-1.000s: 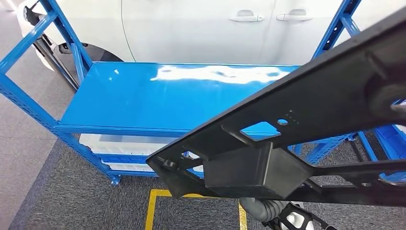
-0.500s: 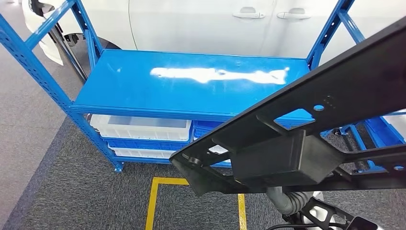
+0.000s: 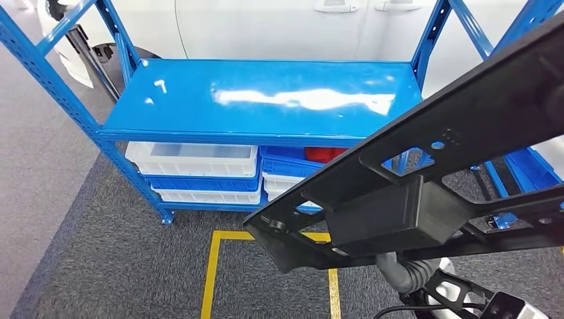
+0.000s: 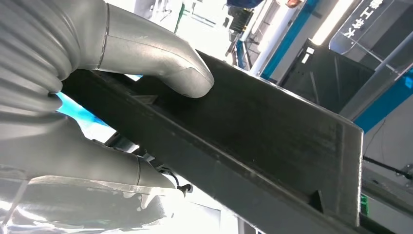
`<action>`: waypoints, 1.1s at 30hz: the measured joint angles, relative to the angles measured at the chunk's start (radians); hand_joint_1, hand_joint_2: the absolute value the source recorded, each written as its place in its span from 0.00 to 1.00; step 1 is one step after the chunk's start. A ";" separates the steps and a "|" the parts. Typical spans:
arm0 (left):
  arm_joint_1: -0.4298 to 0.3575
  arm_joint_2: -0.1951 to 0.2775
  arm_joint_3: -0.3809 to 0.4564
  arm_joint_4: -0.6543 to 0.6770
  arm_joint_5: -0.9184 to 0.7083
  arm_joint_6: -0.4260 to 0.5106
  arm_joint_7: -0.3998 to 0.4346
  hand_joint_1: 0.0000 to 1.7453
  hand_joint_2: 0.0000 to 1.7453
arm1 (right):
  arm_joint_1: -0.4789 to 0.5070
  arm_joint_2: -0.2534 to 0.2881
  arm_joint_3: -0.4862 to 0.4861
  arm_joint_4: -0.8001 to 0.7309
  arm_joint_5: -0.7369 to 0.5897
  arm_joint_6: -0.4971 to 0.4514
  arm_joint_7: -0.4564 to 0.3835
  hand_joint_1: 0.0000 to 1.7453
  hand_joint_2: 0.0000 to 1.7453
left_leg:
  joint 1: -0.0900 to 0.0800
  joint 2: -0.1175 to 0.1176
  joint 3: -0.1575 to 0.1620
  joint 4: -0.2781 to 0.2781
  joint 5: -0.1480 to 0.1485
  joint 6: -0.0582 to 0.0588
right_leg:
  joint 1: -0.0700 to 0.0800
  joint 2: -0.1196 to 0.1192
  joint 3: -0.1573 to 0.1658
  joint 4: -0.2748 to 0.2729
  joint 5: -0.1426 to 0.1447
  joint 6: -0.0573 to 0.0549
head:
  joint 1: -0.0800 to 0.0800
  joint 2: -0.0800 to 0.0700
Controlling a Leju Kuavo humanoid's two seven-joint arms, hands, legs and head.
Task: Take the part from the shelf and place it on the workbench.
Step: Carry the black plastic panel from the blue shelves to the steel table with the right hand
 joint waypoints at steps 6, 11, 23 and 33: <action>-0.003 0.000 0.009 0.000 0.019 0.014 -0.007 0.00 1.00 | 0.013 0.039 0.011 0.008 0.029 0.024 0.000 1.00 1.00 | -0.007 0.000 0.233 -0.259 0.063 0.020 | 0.008 -0.001 -0.066 0.010 0.057 0.016 | 0.000 0.000; 0.005 -0.007 0.029 0.000 0.038 0.017 -0.013 0.00 1.00 | 0.035 0.081 0.025 0.011 0.054 0.048 0.000 1.00 1.00 | -0.006 0.004 0.234 -0.307 0.081 0.048 | 0.001 0.001 -0.088 0.054 0.035 0.045 | 0.000 0.000; 0.004 -0.008 0.052 0.000 0.034 0.000 0.004 0.00 1.00 | -0.005 0.138 0.046 0.014 0.060 0.011 0.000 1.00 1.00 | -0.008 0.006 0.147 -0.267 0.129 0.024 | -0.001 0.004 0.031 0.020 -0.040 0.032 | 0.000 0.000; 0.005 -0.006 0.053 0.000 0.028 -0.015 0.006 0.00 1.00 | -0.033 0.148 0.051 0.006 0.053 0.002 0.000 1.00 1.00 | 0.002 -0.001 0.062 -0.054 0.045 0.000 | -0.002 0.007 0.013 0.015 -0.017 0.003 | 0.000 0.000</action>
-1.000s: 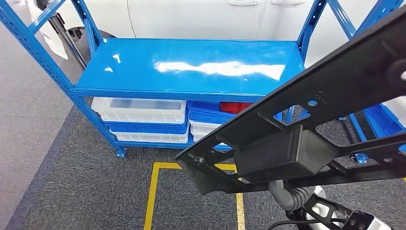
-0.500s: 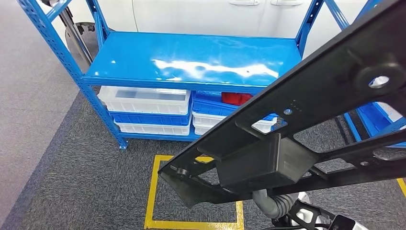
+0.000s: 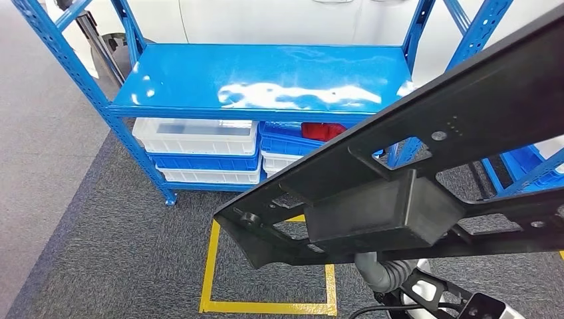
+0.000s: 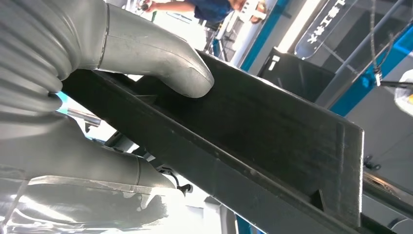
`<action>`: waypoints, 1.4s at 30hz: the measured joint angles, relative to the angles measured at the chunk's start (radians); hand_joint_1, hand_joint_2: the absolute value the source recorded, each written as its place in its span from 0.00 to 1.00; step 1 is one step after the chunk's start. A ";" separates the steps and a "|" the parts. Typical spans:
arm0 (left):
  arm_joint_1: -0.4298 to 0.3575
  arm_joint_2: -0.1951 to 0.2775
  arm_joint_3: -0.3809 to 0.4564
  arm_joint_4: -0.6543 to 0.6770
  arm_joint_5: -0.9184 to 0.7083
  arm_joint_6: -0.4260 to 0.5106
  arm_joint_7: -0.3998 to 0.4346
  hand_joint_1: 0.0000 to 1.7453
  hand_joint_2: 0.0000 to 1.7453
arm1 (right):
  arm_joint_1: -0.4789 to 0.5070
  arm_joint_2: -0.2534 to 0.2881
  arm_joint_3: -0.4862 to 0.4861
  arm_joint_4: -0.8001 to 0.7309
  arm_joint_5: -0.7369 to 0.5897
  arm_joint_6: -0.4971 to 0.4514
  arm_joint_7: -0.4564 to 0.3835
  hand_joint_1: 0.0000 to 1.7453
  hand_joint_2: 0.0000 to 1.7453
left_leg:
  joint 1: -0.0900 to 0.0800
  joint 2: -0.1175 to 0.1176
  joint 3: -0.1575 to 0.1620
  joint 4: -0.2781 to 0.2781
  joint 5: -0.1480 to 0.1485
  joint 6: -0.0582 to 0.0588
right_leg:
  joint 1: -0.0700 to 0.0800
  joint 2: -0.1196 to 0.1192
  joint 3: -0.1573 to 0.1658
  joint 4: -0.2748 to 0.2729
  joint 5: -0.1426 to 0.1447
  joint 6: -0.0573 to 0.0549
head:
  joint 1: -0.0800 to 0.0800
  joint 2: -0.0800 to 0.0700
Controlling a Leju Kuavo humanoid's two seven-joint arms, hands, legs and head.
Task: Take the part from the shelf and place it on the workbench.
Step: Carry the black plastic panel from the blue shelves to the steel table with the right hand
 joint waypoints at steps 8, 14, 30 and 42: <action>0.001 0.000 0.000 0.000 -0.011 -0.013 0.000 0.00 1.00 | -0.018 -0.005 -0.007 -0.007 -0.010 0.033 0.000 1.00 1.00 | 0.005 -0.014 0.095 -0.218 0.079 0.034 | 0.001 0.029 -0.034 0.032 -0.006 0.041 | 0.000 0.000; 0.001 -0.003 0.000 0.000 -0.012 -0.015 0.000 0.00 1.00 | -0.012 -0.010 -0.021 -0.009 -0.008 0.051 0.000 1.00 1.00 | 0.003 0.037 0.087 -0.220 0.085 0.044 | -0.005 0.007 -0.142 0.278 -0.107 0.055 | 0.000 0.000; -0.002 -0.015 0.009 0.000 -0.023 0.055 -0.030 0.00 1.00 | -0.054 -0.021 -0.041 -0.021 -0.009 0.106 0.000 1.00 1.00 | 0.002 0.005 -0.015 0.031 -0.021 -0.003 | 0.005 0.051 -0.014 0.004 0.010 -0.005 | 0.000 0.000; -0.007 -0.014 0.018 0.000 -0.027 0.113 -0.068 0.00 1.00 | -0.086 -0.024 -0.062 -0.024 -0.046 0.097 0.000 1.00 1.00 | 0.007 0.010 0.082 -0.217 0.085 0.044 | 0.000 0.019 -0.144 0.234 -0.096 0.048 | 0.000 0.000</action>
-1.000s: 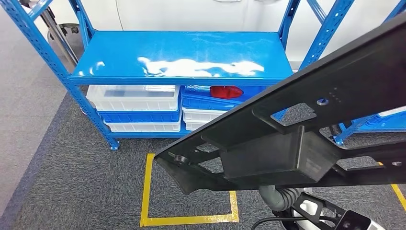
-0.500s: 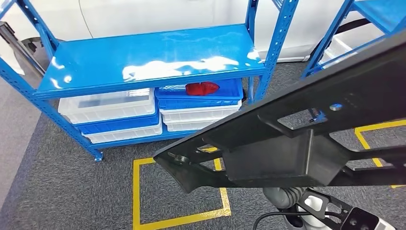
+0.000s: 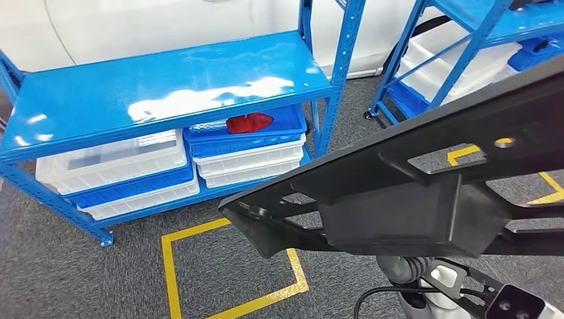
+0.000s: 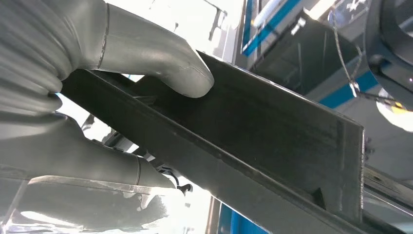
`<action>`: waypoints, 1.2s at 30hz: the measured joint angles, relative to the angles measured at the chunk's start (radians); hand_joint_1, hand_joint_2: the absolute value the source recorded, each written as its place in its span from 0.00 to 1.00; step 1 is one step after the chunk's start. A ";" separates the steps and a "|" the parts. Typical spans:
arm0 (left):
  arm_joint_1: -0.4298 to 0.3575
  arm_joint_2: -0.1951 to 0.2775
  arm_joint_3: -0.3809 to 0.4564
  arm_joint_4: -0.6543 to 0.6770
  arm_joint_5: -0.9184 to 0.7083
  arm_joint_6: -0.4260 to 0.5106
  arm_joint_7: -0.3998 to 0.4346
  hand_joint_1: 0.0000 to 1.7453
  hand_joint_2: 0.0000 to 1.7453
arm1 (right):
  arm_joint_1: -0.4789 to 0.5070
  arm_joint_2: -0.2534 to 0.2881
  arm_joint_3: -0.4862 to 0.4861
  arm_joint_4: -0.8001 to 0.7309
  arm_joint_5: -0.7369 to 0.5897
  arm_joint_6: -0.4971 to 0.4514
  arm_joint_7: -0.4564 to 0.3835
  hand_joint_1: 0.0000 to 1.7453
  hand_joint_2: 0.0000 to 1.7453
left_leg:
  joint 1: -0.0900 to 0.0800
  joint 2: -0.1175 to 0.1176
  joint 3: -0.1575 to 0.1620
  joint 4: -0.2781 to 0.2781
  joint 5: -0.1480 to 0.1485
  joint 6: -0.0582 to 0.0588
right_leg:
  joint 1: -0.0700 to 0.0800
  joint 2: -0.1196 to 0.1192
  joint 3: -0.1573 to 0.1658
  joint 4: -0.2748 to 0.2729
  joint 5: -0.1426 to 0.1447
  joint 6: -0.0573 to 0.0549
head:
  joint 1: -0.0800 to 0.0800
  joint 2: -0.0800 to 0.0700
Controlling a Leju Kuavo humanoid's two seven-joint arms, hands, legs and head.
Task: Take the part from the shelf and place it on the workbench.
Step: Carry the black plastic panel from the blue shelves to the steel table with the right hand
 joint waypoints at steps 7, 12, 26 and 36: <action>-0.004 0.007 0.000 0.000 -0.017 -0.012 -0.025 0.00 1.00 | 0.020 0.008 -0.025 -0.009 0.021 0.018 0.000 1.00 1.00 | -0.008 0.074 0.006 0.006 -0.012 -0.018 | 0.004 -0.082 0.119 -0.212 0.100 -0.013 | 0.000 0.000; -0.007 0.020 0.000 0.000 -0.022 -0.016 -0.036 0.00 1.00 | 0.049 0.028 -0.024 -0.047 0.071 -0.016 0.000 1.00 1.00 | -0.007 0.068 0.001 0.039 -0.047 -0.045 | 0.004 -0.040 0.120 -0.232 0.107 -0.045 | 0.000 0.000; -0.004 0.037 0.001 0.000 -0.027 -0.007 -0.037 0.00 1.00 | 0.045 0.007 0.025 -0.053 0.023 -0.067 0.000 1.00 1.00 | 0.001 -0.065 0.000 0.010 -0.011 -0.020 | 0.000 0.110 0.101 -0.222 0.118 -0.016 | 0.000 0.000; -0.008 0.031 0.001 0.000 -0.043 -0.017 -0.024 0.00 1.00 | 0.044 0.011 0.017 -0.053 0.024 -0.036 0.000 1.00 1.00 | -0.009 0.061 0.009 0.002 -0.014 -0.007 | 0.003 -0.059 0.079 -0.138 0.080 -0.012 | 0.000 0.000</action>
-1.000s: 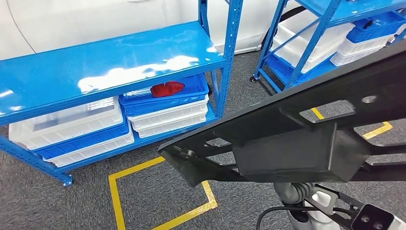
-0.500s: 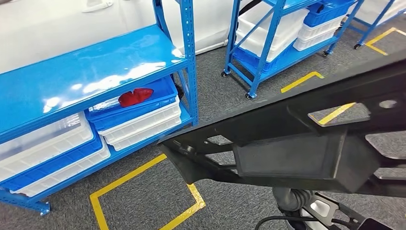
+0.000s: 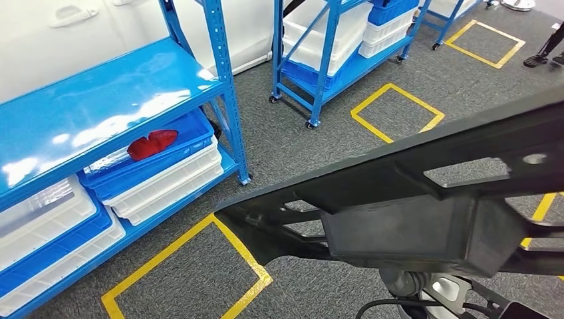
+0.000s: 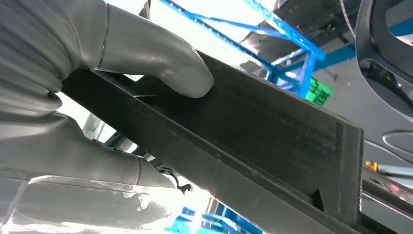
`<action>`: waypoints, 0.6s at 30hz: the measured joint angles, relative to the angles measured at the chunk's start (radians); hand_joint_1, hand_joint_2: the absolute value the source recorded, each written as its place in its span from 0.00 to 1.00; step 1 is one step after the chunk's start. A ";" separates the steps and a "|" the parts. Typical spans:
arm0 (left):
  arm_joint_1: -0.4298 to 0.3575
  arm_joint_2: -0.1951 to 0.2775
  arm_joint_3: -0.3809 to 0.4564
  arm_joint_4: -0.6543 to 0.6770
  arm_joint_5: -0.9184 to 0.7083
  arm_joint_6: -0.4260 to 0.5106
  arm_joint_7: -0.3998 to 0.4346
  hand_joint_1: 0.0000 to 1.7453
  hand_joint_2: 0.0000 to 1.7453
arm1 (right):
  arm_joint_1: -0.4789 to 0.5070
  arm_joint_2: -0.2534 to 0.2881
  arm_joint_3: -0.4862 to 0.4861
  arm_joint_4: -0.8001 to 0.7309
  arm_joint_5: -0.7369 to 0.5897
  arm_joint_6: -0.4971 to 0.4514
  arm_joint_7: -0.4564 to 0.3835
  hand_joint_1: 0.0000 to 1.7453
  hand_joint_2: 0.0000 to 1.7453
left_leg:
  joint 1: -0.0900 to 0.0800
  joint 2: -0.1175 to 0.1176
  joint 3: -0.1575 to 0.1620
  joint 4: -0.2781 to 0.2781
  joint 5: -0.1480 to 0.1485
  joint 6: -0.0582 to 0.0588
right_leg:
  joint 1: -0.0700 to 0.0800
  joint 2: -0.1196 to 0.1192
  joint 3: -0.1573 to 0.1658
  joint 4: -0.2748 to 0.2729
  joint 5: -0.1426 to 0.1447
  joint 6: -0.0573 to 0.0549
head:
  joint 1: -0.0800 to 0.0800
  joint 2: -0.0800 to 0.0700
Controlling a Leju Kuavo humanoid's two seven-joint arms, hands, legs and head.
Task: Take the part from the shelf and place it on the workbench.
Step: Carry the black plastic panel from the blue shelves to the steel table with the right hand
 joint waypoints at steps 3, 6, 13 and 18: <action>0.000 -0.003 0.000 0.000 -0.004 0.000 0.002 0.00 1.00 | -0.004 0.001 0.001 0.000 0.000 -0.013 0.000 1.00 1.00 | -0.006 0.024 0.006 0.001 -0.007 -0.013 | 0.014 -0.027 0.042 -0.087 0.014 -0.017 | 0.000 0.000; -0.001 -0.008 0.000 0.000 -0.012 0.000 0.004 0.00 1.00 | -0.003 0.002 0.001 0.000 0.006 -0.024 0.000 1.00 1.00 | -0.003 0.019 0.006 0.014 -0.023 -0.028 | 0.008 0.006 0.042 -0.096 0.022 -0.032 | 0.000 0.000; 0.006 -0.014 -0.001 0.000 -0.023 -0.007 0.020 0.00 1.00 | -0.004 -0.002 0.003 0.010 -0.010 -0.037 0.000 1.00 1.00 | 0.004 -0.065 -0.123 0.273 -0.110 -0.041 | 0.003 0.092 0.047 -0.101 0.028 -0.045 | 0.000 0.000; 0.006 -0.023 -0.001 0.000 -0.014 0.001 0.022 0.00 1.00 | -0.003 -0.010 0.006 0.021 -0.029 -0.022 0.000 1.00 1.00 | 0.011 -0.137 -0.015 0.016 0.004 -0.028 | 0.002 0.150 0.043 -0.090 0.025 -0.022 | 0.000 0.000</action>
